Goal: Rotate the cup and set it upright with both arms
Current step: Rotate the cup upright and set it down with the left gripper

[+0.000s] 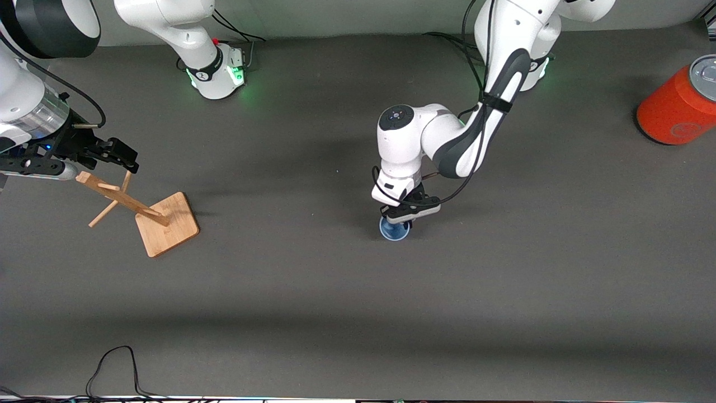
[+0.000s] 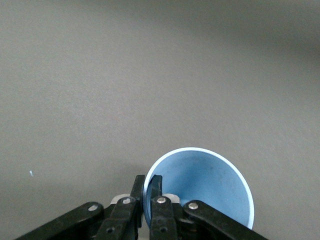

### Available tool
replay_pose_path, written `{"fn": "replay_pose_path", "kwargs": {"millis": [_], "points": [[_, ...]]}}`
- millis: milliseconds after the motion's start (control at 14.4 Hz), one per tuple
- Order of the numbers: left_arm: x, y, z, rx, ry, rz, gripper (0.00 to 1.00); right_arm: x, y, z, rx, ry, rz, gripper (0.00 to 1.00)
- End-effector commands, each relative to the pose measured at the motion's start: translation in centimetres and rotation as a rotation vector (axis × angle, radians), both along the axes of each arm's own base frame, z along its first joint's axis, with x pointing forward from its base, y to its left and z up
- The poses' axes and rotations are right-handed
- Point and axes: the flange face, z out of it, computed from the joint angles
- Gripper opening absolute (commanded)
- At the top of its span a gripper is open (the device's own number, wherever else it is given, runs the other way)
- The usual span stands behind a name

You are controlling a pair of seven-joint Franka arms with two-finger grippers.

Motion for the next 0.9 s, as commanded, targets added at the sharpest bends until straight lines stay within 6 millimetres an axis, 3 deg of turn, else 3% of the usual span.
{"fn": "replay_pose_path", "kwargs": {"millis": [0,138,208,277,623,831], "points": [[-0.7,-0.5,-1.6,-0.011,-0.064,0.062,0.0,-0.3,0.0,0.2,-0.014,-0.011,-0.022,1.0],[-0.9,-0.6,-1.7,-0.009,-0.069,0.078,0.0,-0.4,0.0,0.3,-0.013,-0.013,-0.022,1.0],[-0.9,-0.6,-1.6,-0.011,-0.069,0.078,0.64,-0.4,0.0,0.3,-0.013,-0.012,-0.028,1.0],[-0.9,-0.6,-1.5,-0.01,-0.07,0.076,1.0,-0.4,0.1,0.3,-0.013,-0.009,-0.042,1.0],[-0.6,-0.9,1.2,0.006,-0.078,0.091,1.0,-0.5,1.0,0.4,-0.016,-0.012,-0.046,1.0],[0.2,-1.7,4.6,0.003,-0.006,0.104,1.0,-0.4,2.3,0.5,-0.016,-0.019,-0.076,1.0]]}}
